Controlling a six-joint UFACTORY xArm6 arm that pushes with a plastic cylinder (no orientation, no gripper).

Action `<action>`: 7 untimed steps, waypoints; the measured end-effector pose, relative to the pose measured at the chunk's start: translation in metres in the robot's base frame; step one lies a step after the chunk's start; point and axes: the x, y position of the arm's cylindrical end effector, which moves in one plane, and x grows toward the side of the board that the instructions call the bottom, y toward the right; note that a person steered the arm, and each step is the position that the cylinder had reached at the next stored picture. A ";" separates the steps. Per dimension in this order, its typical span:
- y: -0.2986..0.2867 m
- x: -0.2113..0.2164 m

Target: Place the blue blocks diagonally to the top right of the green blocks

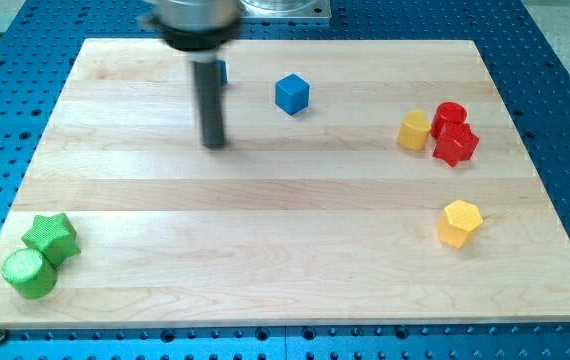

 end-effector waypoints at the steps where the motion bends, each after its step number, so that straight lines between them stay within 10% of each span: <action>1: -0.044 -0.060; 3: 0.017 -0.097; 7: 0.217 0.021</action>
